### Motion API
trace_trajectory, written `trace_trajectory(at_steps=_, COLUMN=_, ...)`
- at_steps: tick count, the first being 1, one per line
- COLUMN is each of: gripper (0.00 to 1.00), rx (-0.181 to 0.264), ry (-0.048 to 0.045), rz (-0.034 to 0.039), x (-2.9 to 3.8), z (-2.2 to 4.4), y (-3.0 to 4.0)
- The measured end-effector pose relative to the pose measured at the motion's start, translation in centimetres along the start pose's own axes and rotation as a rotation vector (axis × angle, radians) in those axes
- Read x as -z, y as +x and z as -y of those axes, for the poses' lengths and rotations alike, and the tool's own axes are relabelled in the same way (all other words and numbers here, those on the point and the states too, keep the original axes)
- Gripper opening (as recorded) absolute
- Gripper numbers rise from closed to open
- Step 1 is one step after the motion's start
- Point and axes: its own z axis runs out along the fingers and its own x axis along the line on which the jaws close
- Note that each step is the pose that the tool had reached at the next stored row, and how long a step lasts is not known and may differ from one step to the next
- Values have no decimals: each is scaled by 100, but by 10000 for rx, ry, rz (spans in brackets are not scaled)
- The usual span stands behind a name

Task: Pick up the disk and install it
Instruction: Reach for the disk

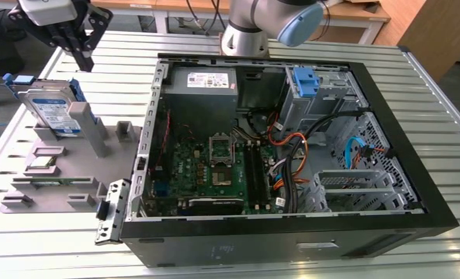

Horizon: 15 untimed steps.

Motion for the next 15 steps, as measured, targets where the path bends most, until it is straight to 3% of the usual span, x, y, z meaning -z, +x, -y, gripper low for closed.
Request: trace_trajectory(at_steps=15, gripper=10, rx=0, ry=0, rz=0, x=-13, z=16, y=199)
